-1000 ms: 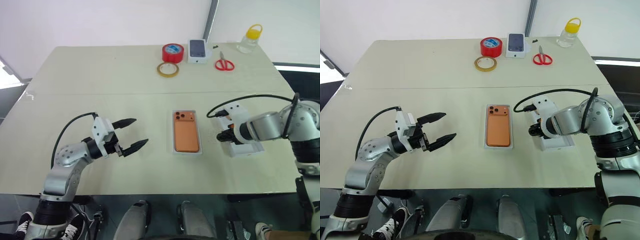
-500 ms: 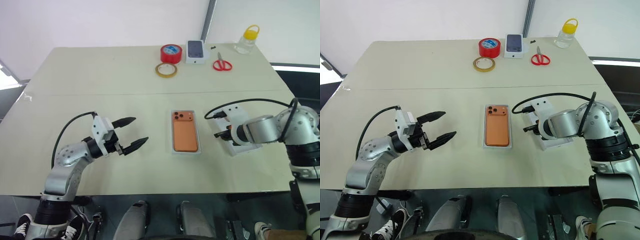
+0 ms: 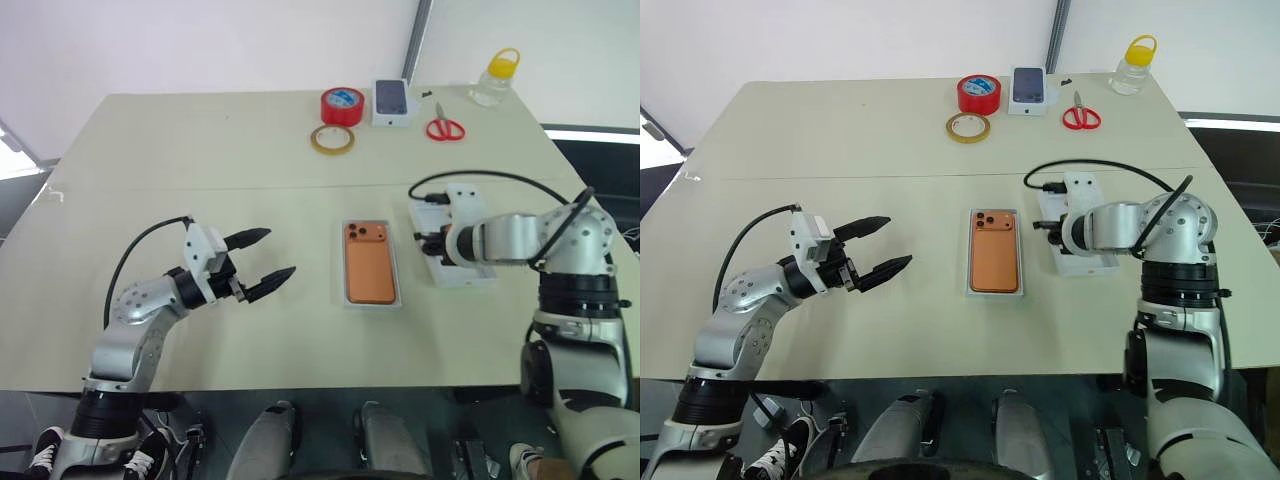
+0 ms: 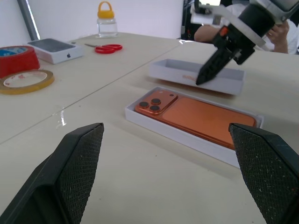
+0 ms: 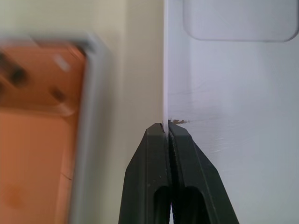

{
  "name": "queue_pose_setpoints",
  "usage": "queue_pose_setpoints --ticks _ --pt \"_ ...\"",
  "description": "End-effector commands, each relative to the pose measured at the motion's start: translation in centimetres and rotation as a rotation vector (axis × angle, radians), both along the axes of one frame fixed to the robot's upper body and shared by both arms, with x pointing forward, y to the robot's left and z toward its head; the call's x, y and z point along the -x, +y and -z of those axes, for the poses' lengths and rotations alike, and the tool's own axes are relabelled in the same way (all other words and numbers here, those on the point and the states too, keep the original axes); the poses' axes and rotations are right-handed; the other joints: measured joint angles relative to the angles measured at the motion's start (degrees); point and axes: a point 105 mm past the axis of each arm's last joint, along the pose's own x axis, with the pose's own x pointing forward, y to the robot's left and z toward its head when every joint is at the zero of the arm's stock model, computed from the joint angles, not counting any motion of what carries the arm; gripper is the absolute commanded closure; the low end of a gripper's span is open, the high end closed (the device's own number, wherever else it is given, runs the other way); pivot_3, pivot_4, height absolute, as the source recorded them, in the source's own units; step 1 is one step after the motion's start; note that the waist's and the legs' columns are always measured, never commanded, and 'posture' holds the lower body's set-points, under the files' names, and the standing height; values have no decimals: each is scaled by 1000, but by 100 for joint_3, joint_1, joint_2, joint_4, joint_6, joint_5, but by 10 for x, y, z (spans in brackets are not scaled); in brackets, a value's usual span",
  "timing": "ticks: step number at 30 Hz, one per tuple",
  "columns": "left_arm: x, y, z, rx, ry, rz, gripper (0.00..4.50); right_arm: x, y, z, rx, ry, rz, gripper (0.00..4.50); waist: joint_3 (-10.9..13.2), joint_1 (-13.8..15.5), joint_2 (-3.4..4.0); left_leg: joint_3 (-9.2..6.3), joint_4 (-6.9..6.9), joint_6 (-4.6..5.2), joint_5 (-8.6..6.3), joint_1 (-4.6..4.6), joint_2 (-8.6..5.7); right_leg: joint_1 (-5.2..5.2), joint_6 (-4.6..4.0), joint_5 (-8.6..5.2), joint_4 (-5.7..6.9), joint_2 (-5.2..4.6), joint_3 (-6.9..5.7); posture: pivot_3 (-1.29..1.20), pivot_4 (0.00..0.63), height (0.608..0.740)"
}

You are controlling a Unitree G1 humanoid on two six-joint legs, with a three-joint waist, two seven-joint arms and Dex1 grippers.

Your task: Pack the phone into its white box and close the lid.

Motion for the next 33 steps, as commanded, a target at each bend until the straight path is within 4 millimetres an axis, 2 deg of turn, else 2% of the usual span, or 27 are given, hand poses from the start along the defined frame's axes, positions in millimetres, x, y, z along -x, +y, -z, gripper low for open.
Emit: queue_pose_setpoints --ticks 1,3,5,7,9,13,16,18,20,23,25,30,33 --pt "-2 0 -11 11 -32 9 0 -16 11 -37 -117 -174 -1 4432 3 7 5 0 -2 0 0 0 0 0 0 0 0 0 0 0 150 740" --pt "-3 0 -13 15 -31 8 0 -22 19 -51 -203 -233 -14 4432 4 12 7 0 -3 0 0 -1 -2 -1 0 0 -1 -1 0 0 150 740" --pt "-5 0 -16 24 -28 -2 0 -24 41 -71 -422 -305 -93 4432 6 8 7 0 -4 0 0 -1 -2 -2 0 0 0 -2 0 0 150 740" --pt "-7 2 -18 28 -23 -13 0 -25 54 -93 -612 -407 -118 4432 7 -12 8 0 -5 0 1 0 -2 -3 1 0 3 0 1 0 150 740" --pt "-7 4 -18 25 -21 -21 0 -24 62 -101 -714 -421 -126 4432 7 -12 10 -1 -6 0 1 1 1 -5 0 0 7 3 0 0 150 740" --pt "-8 8 -21 33 -13 -35 0 -4 99 -101 -891 -360 -239 4432 8 -10 11 -1 -9 -2 2 -2 0 -12 0 1 7 0 4 0 150 740" --pt "-10 9 -25 46 -21 -58 0 18 127 -84 -984 -268 -336 4432 9 -10 13 -2 -20 -8 5 -2 0 -19 0 1 7 0 7 0 150 740" --pt "-11 10 -29 62 -24 -69 0 26 134 -75 -991 -237 -356 4432 9 -6 13 -2 -22 -9 6 -2 0 -21 -1 1 8 0 9 0 150 740" --pt "-12 12 -31 77 -22 -87 0 38 141 -70 -1072 -183 -378 4432 11 -8 16 -1 -21 -10 6 -2 -2 -22 -1 1 10 -1 10 0 150 740" --pt "-11 16 -31 82 -15 -113 0 56 147 -63 -1123 -111 -436 4432 11 -10 16 -1 -20 -10 7 -3 -2 -23 -2 2 10 -1 10 0 150 740" --pt "-10 17 -29 77 -10 -126 0 64 148 -48 -1063 -67 -444 4432 11 -12 16 -1 -21 -10 7 -3 -2 -23 -2 1 10 -1 11 0 150 740" --pt "-5 11 -21 92 39 -106 0 70 143 -18 -1046 28 -364 4432 11 -17 17 -1 -22 -10 7 -2 -1 -23 -3 1 9 -1 11 0 150 740" --pt "0 1 -12 115 86 -73 815 67 139 -11 -1037 30 -331 4500 12 -15 17 -1 -20 -10 8 -2 -1 -21 -3 1 10 0 10 0 150 740"
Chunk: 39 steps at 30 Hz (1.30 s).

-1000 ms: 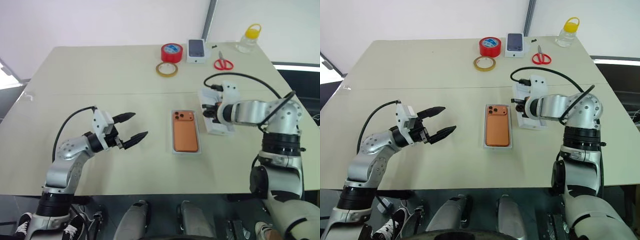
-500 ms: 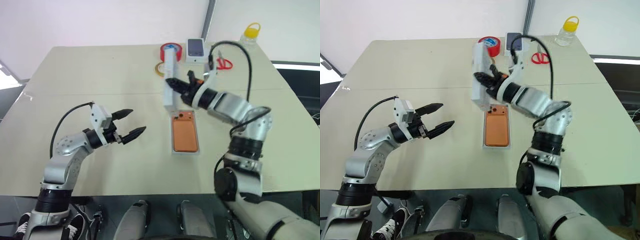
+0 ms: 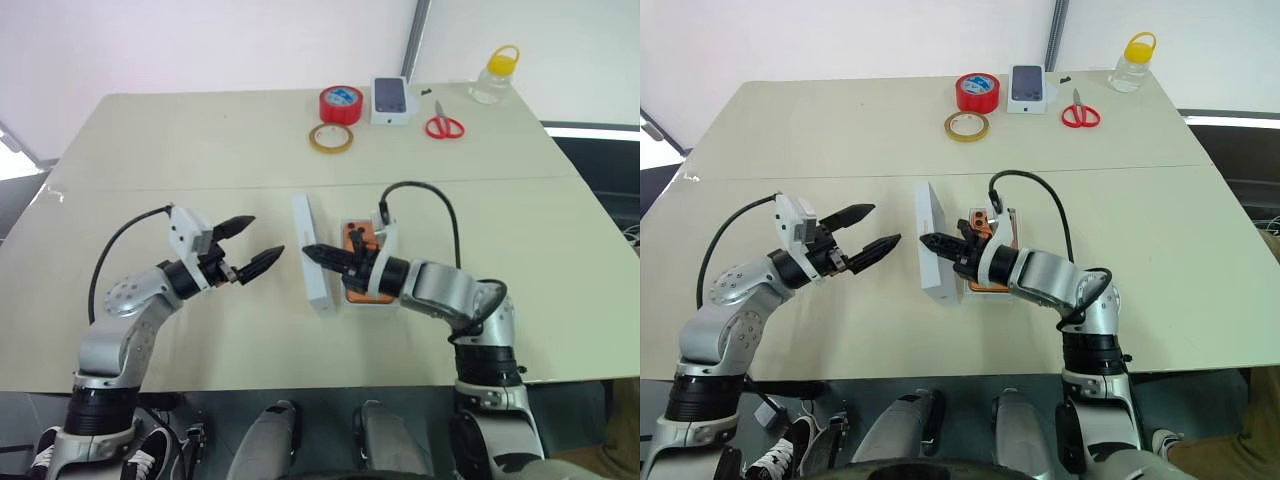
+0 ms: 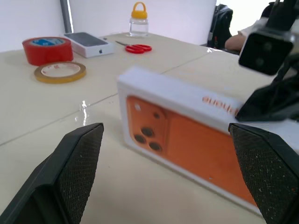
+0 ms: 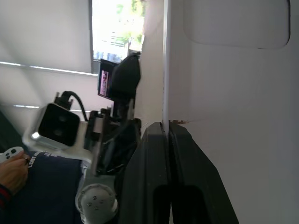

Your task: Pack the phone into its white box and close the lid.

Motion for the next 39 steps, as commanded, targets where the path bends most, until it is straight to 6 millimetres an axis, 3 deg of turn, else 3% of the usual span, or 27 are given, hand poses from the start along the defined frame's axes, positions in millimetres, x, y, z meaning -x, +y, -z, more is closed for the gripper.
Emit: queue_pose_setpoints --ticks 1,7,8,13,18,21,27,28,32,34,36,39 --pt "9 -14 0 37 17 59 1313 0 2 -16 -45 -50 0 4500 0 4 -1 0 0 0 0 0 0 1 0 0 0 0 -1 0 150 740" --pt "6 -33 21 4 42 69 4298 -5 -6 -10 -39 -24 55 4500 -1 20 0 0 -1 0 0 1 0 4 0 0 -4 0 -1 0 150 740" --pt "4 -37 24 0 37 66 4422 -4 -8 -10 -33 -32 59 4500 -1 25 0 0 0 0 0 2 -1 7 0 0 -5 0 -1 0 150 740" --pt "-13 -62 36 -17 24 44 4422 -10 -19 -10 -21 -43 115 4500 -1 44 -1 -1 2 0 0 2 -1 10 1 0 -6 0 -4 0 150 740" --pt "-21 -79 35 15 20 64 4422 -5 -29 -8 25 -81 127 4500 -2 45 -3 -1 1 1 -1 1 -4 11 2 0 -8 -2 -4 0 150 740" --pt "-23 -88 37 5 7 83 4500 -7 -40 -12 18 -98 156 3521 -2 46 -3 -1 2 1 0 2 -3 11 2 0 -7 -1 -4 0 150 740" --pt "-28 -106 36 21 6 124 4500 -10 -76 -29 56 -196 203 375 0 52 -6 -2 8 2 -1 1 -4 17 3 0 -8 -1 -8 0 150 740" --pt "-27 -113 35 23 2 141 4500 -7 -81 -34 78 -236 184 41 1 53 -6 -2 8 3 -1 1 -4 18 3 0 -9 -1 -9 0 150 740" --pt "-26 -132 35 38 6 181 4500 -8 -110 -37 285 -377 175 41 5 67 -7 -1 18 10 -5 -1 -7 25 6 -2 -12 -3 -14 0 150 740" --pt "-25 -139 36 49 27 204 4500 -25 -135 -36 356 -392 286 41 8 49 -12 -2 26 17 -9 -2 -8 30 11 -5 -13 -2 -17 0 150 740" --pt "-24 -143 36 41 13 216 4500 -32 -146 -33 513 -492 314 41 9 45 -11 -1 29 18 -10 -1 -7 30 11 -4 -12 -1 -17 0 150 740" --pt "-25 -142 38 27 13 213 4500 -38 -146 -26 633 -574 323 833 9 39 -11 0 30 17 -10 -1 -5 29 11 -5 -10 2 -18 0 150 740"
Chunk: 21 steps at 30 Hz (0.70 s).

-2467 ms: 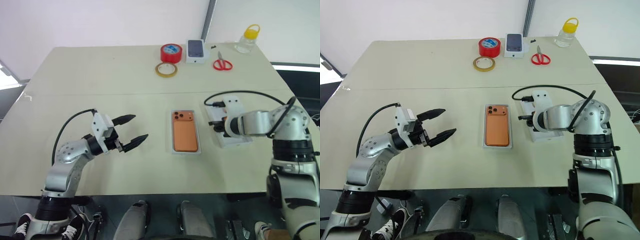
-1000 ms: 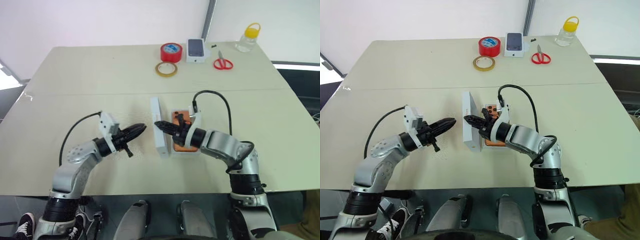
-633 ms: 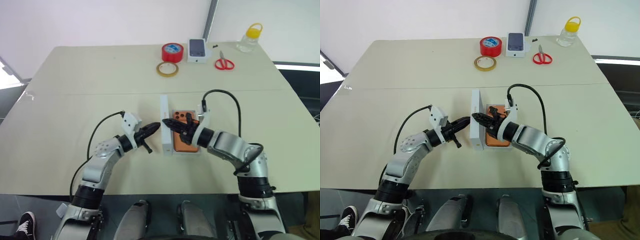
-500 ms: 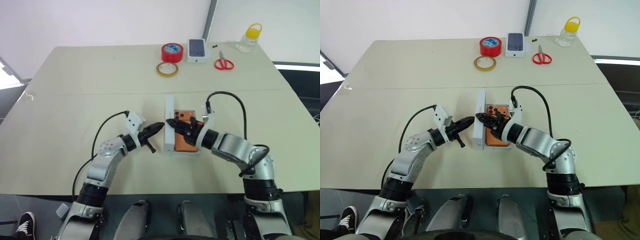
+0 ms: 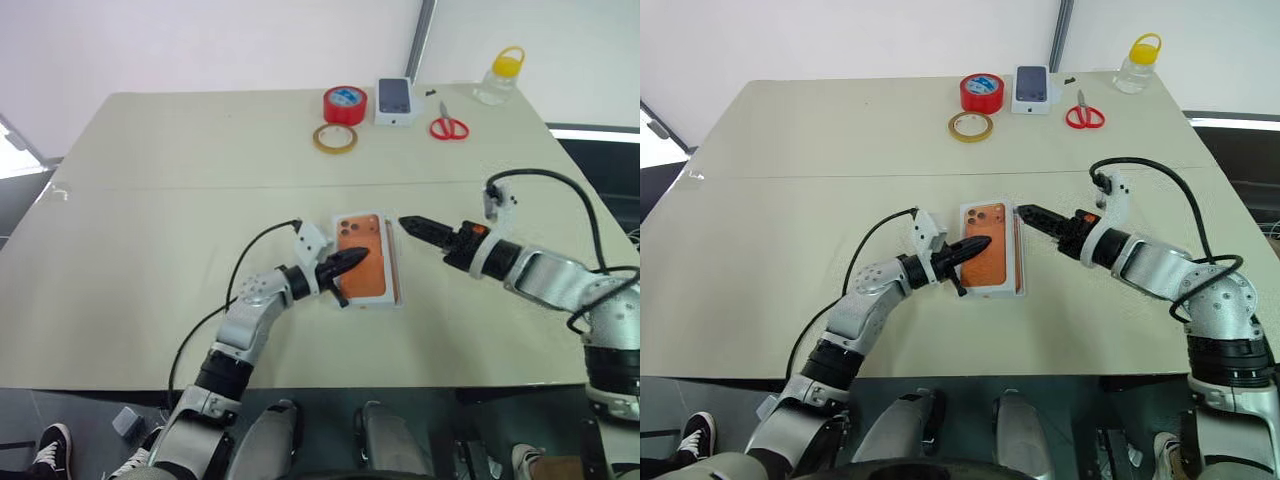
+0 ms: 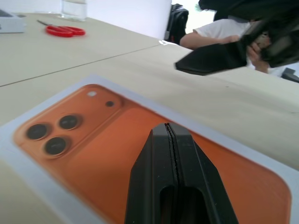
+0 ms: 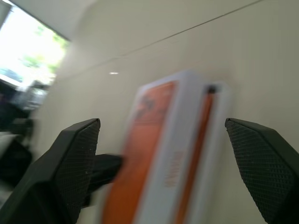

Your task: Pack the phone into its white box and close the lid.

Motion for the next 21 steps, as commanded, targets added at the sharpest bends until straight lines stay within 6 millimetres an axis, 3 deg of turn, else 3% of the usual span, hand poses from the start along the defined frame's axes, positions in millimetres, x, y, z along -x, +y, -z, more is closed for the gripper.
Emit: queue_pose_setpoints --ticks 1,3,7,14,21 --pt "-2 3 -9 -3 -51 0 4500 -7 5 -8 167 -157 -14 1390 0 0 0 0 -1 0 0 0 0 -1 0 0 0 0 1 0 150 740" --pt "-5 14 -13 1 -53 -31 4500 -7 11 0 453 -286 -76 2422 1 9 1 -1 0 0 0 0 -1 -2 1 0 1 -1 1 0 150 740" --pt "-10 34 -18 -24 -62 -86 4500 -9 19 1 543 -393 -119 4471 6 14 -7 -2 1 -2 0 -1 -3 -3 3 -2 1 -2 -4 0 150 740" --pt "-23 67 -7 -144 -58 -208 4500 -7 20 17 747 -466 -199 4471 10 33 -13 -5 2 -4 0 -1 -6 -1 3 -2 0 -6 1 0 150 740" --pt "-22 59 20 -284 -15 -182 4500 -4 17 26 836 -480 -233 4471 11 35 -15 -6 2 -5 0 0 -8 -1 3 -2 0 -7 1 0 150 740"
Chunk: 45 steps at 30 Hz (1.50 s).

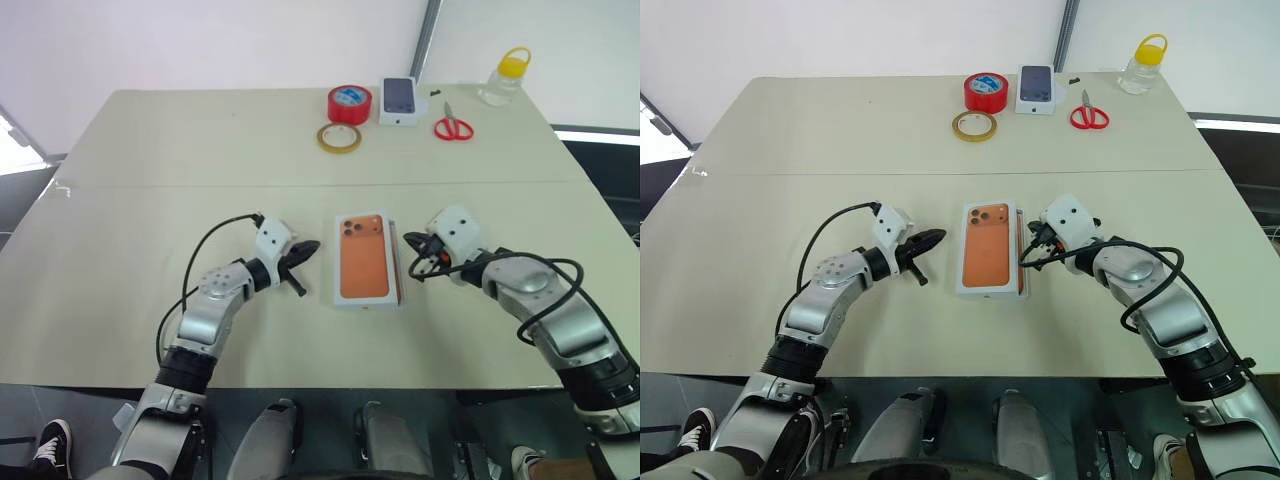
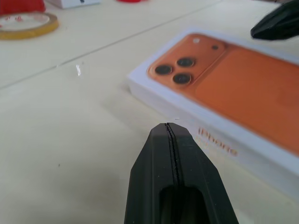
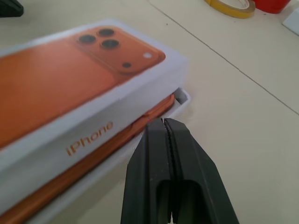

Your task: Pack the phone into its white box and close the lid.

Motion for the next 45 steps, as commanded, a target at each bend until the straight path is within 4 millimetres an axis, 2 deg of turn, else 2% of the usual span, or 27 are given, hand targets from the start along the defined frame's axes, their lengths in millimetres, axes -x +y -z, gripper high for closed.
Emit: queue_pose_setpoints --ticks 1,14,21,27,31,40,45 --pt "1 -8 4 -58 -9 32 4500 3 4 -7 16 -41 -35 4471 1 0 -1 0 0 0 0 0 0 0 0 0 0 0 0 0 150 740" --pt "2 -41 6 -44 28 112 4500 6 7 -10 26 -62 -52 4471 1 10 -2 -2 3 -2 1 1 -3 3 0 0 1 -2 -2 0 150 740" --pt "3 -54 -5 32 29 131 4500 11 3 -9 44 -59 -45 4471 1 12 -2 -2 5 -2 1 1 -3 3 0 0 1 -3 -2 0 150 740" --pt "3 -58 -11 59 17 137 4500 12 2 -4 51 -47 -39 4471 1 12 -2 -3 8 -2 1 1 -4 4 1 0 2 -2 -2 0 150 740" --pt "6 -58 -1 14 16 147 4500 11 4 -2 67 -52 -36 4471 1 9 -2 -3 8 -3 1 1 -3 4 0 0 3 -2 -3 0 150 740" --pt "8 -63 -10 57 6 159 4500 9 2 0 73 -44 -23 4471 1 5 -2 -3 10 -4 2 1 -3 4 0 0 5 -2 -3 0 150 740" --pt "6 -59 -11 52 -2 143 4500 9 2 1 89 -45 -25 4471 1 6 -2 -3 11 -4 2 1 -3 4 0 0 4 -2 -3 0 150 740"
